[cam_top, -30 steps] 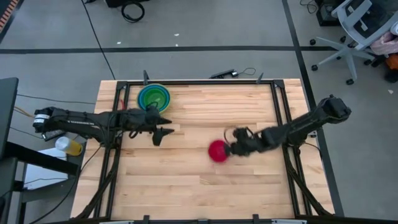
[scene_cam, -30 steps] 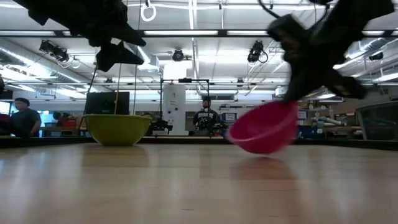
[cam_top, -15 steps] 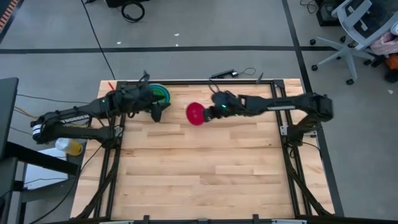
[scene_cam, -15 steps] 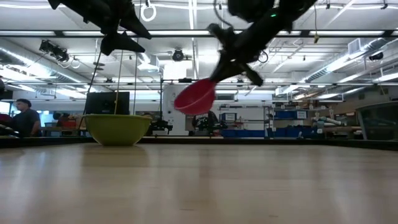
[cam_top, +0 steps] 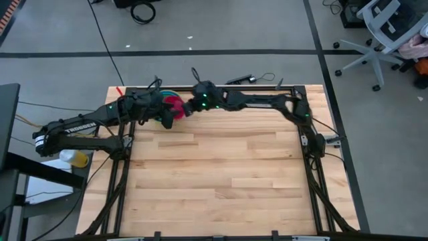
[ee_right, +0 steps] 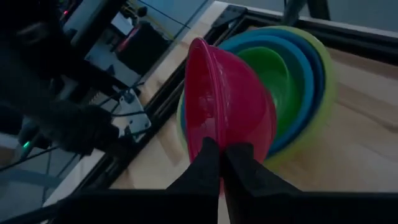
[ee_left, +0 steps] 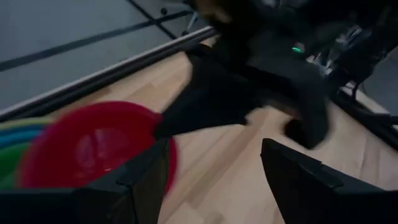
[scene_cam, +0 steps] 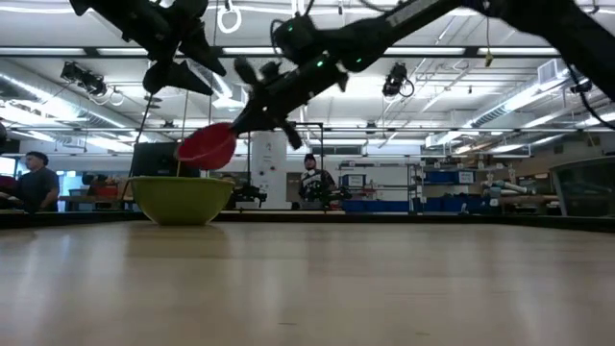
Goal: Nest bowls inside each other
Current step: Stack the pink bowl on the light green bowl
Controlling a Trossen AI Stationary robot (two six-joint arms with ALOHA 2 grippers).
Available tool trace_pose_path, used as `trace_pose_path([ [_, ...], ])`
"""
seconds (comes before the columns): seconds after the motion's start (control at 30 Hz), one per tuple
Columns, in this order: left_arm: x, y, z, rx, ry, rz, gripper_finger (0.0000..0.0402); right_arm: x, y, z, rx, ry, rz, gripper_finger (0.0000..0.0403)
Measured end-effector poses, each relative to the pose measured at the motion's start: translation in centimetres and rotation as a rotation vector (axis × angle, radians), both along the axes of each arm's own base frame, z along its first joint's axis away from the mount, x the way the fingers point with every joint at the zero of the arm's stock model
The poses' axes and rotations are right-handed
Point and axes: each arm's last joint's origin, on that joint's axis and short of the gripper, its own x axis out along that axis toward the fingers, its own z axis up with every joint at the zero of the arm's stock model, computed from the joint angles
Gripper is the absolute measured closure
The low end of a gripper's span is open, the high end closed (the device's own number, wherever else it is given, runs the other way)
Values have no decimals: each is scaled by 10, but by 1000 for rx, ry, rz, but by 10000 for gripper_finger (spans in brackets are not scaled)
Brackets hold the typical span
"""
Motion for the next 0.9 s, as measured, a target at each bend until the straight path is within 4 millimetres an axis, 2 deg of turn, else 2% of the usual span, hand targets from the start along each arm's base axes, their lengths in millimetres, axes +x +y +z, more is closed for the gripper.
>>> trace_pose_path([
  [0.2, -2, 0, -4, -28, 32, 32, 148, 32, -30, -24, 32, -38, 63, 379],
  [0.33, -3, 0, -4, -43, 31, 41, 148, 41, -47, -40, 112, -55, 89, 339],
  [0.67, -8, 6, -7, -78, 48, 102, 148, 34, -72, -43, 118, -78, 41, 189],
  [0.77, -9, 9, -7, -79, 50, 121, 148, 33, -75, -43, 118, -75, 21, 170],
  [0.9, -10, 9, -8, -83, 59, 125, 148, 28, -73, -35, 80, -25, -12, 170],
])
